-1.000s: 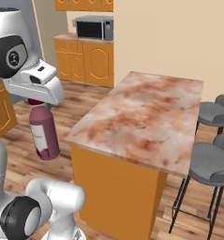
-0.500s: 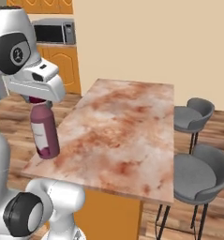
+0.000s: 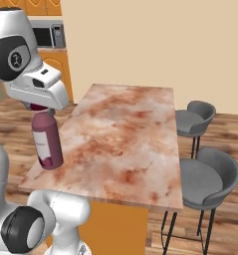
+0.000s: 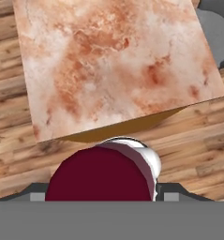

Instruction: Move the drinks to the dining counter.

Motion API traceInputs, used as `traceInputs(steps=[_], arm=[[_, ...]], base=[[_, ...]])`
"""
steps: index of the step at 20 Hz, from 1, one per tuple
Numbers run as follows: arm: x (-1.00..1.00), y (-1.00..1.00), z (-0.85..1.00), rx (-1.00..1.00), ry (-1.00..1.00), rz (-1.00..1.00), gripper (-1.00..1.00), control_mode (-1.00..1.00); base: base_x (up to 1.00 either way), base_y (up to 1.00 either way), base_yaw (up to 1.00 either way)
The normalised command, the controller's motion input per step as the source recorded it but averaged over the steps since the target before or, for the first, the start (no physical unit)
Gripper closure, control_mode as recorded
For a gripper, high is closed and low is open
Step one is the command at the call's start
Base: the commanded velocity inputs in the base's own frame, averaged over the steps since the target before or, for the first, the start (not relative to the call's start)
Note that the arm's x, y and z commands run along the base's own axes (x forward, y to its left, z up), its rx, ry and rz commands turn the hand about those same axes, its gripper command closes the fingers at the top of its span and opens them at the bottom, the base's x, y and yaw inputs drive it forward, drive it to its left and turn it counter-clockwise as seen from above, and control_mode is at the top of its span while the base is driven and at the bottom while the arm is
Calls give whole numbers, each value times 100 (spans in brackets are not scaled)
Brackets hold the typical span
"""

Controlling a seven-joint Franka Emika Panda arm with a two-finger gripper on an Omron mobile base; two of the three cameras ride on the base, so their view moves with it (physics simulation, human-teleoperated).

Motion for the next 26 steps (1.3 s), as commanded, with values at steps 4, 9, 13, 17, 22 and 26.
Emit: traceInputs(steps=[4, 9, 13, 17, 22, 26], arm=[[0, 0, 0, 0, 0, 0, 100, 100], [0, 0, 0, 0, 0, 0, 100, 100], [0, 0, 0, 0, 0, 0, 100, 100], [19, 2, -1, 0, 1, 3, 100, -100], [58, 16, -13, 0, 4, 9, 100, -100], [58, 14, -22, 0, 0, 1, 100, -100]], base=[[76, 8, 0], [85, 4, 9], [88, 0, 20], [60, 0, 13], [0, 0, 0], [0, 0, 0]])
